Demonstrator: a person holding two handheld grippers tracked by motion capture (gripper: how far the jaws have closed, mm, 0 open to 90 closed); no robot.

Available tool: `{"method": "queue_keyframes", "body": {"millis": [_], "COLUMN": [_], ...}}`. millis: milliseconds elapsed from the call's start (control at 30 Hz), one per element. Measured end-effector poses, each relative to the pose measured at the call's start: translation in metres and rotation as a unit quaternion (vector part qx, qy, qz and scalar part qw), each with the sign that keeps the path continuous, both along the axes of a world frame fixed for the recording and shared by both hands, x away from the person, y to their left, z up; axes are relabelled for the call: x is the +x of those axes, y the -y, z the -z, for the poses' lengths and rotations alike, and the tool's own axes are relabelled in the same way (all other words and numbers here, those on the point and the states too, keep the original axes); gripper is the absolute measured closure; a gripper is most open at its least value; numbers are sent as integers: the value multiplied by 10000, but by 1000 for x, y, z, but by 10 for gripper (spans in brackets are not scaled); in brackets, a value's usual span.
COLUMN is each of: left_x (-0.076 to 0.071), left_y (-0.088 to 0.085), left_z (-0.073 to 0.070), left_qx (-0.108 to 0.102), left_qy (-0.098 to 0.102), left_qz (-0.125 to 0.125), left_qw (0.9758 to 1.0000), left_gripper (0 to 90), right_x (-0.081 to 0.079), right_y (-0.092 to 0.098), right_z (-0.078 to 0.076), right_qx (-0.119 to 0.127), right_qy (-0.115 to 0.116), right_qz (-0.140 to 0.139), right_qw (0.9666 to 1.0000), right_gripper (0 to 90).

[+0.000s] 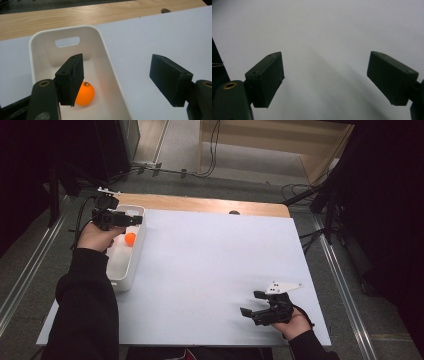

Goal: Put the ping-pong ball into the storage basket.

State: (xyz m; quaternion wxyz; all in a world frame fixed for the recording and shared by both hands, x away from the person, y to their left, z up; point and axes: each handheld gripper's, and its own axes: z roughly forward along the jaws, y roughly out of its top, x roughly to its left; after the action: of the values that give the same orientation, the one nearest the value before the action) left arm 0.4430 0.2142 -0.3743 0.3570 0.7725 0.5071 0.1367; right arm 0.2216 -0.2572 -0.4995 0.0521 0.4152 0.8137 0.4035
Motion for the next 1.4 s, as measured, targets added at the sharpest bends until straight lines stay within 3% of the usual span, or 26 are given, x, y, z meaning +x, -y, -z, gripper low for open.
{"method": "queue_keyframes", "body": {"millis": [500, 600, 800, 967, 1100, 1400], "left_x": [-10, -12, -16, -19, -22, -24], "left_y": [23, 29, 42, 50, 57, 70], "left_z": [-9, -11, -10, -11, -13, -7], "left_qx": [-117, -195, -162, -267, -290, -252], "left_qy": [-19, -9, -35, -38, 48, -49], "left_qz": [521, 656, 902, 1151, 1247, 1491], "left_qw": [9986, 9977, 9958, 9930, 9918, 9885], "left_gripper": [279, 278, 278, 276, 276, 231], "right_x": [2, 2, 2, 2, 2, 2], "right_y": [0, -1, -2, -2, -1, -2], "right_z": [0, 0, -1, 0, 0, -1], "right_qx": [-5, -11, -2, 7, 7, 5], "right_qy": [9, -9, -40, -6, -2, 4], "right_qz": [-51, -65, -47, -59, -52, -66], "right_qw": [10000, 10000, 10000, 10000, 10000, 10000], "right_gripper": [129, 129, 129, 129, 129, 129]}}
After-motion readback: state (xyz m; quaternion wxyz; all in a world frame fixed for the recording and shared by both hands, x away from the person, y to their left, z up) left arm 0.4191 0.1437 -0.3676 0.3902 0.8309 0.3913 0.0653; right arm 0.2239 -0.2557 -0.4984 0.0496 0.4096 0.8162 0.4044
